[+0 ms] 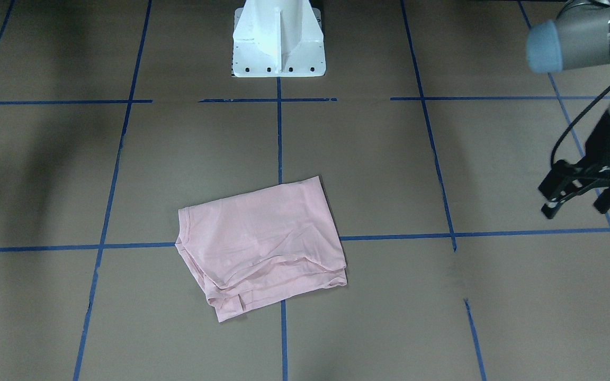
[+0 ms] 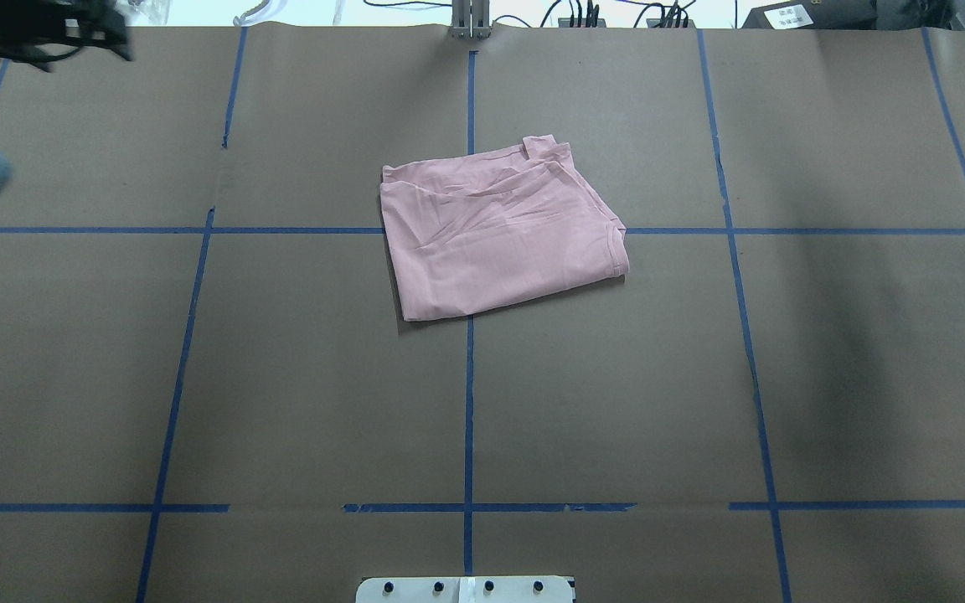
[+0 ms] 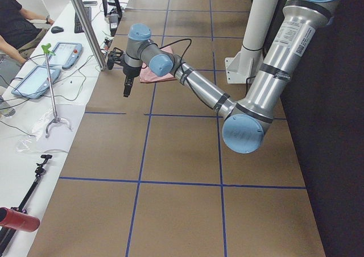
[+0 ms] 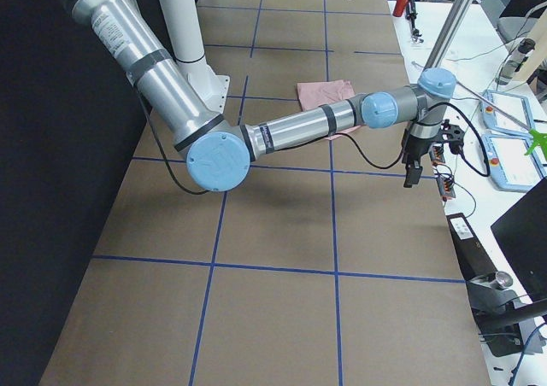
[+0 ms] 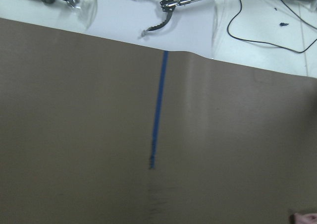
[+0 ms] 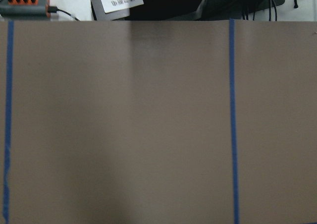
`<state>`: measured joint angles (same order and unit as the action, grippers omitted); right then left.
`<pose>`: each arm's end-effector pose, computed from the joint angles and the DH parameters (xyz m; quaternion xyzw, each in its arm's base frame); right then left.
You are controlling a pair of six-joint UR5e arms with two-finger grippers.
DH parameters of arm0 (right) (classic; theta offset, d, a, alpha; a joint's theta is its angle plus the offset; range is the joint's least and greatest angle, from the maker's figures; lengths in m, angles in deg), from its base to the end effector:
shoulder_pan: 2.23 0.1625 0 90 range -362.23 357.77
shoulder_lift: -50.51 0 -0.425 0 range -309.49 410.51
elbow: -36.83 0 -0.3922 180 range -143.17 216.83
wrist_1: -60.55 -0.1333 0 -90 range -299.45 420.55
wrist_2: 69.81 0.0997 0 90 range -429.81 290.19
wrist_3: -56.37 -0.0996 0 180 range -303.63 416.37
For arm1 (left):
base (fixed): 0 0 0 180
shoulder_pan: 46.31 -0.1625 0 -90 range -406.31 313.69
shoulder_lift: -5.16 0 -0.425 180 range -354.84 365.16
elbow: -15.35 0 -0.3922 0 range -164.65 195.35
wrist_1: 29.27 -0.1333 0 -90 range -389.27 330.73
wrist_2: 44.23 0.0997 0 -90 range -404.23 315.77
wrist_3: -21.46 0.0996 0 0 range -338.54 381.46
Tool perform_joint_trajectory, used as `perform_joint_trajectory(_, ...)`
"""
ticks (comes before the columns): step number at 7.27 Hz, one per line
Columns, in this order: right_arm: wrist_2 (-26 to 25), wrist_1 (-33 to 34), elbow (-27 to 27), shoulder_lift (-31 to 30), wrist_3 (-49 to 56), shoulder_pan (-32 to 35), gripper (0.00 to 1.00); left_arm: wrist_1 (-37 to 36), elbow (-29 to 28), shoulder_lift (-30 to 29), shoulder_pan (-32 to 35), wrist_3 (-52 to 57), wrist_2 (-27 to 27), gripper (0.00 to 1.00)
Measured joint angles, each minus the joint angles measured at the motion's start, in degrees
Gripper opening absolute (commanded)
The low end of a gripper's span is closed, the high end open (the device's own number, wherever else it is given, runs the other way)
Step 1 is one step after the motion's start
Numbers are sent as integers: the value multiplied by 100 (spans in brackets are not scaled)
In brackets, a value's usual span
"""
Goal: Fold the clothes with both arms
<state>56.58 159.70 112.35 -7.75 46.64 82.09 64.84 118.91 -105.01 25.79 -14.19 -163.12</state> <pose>0.0038 -0.7120 0.4729 0.0248 -0.3177 0.0114 0.9478 0.1049 -0.6019 0.3514 0.1740 0.3521 -0.0614 0.9176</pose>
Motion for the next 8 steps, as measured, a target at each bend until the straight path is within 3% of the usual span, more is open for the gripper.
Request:
perform_joint_trajectory(2,493,420,619,-1149,1477,632,100,-368,85,730,866,2259,-407,100)
perform_joint_trajectory(4,823,454,1429,-2315,1955,997,100,-396,72,1486,1511,3960,-676,100)
perform_joint_trajectory(6,891,447,2041,-2949,1819,1081,100,-208,-18,2007,1780,4434,-725,100)
perform_joint_trajectory(8,928,449,2432,-3079,1395,1084,100,604,-438,2200,1806,4494,-735,100)
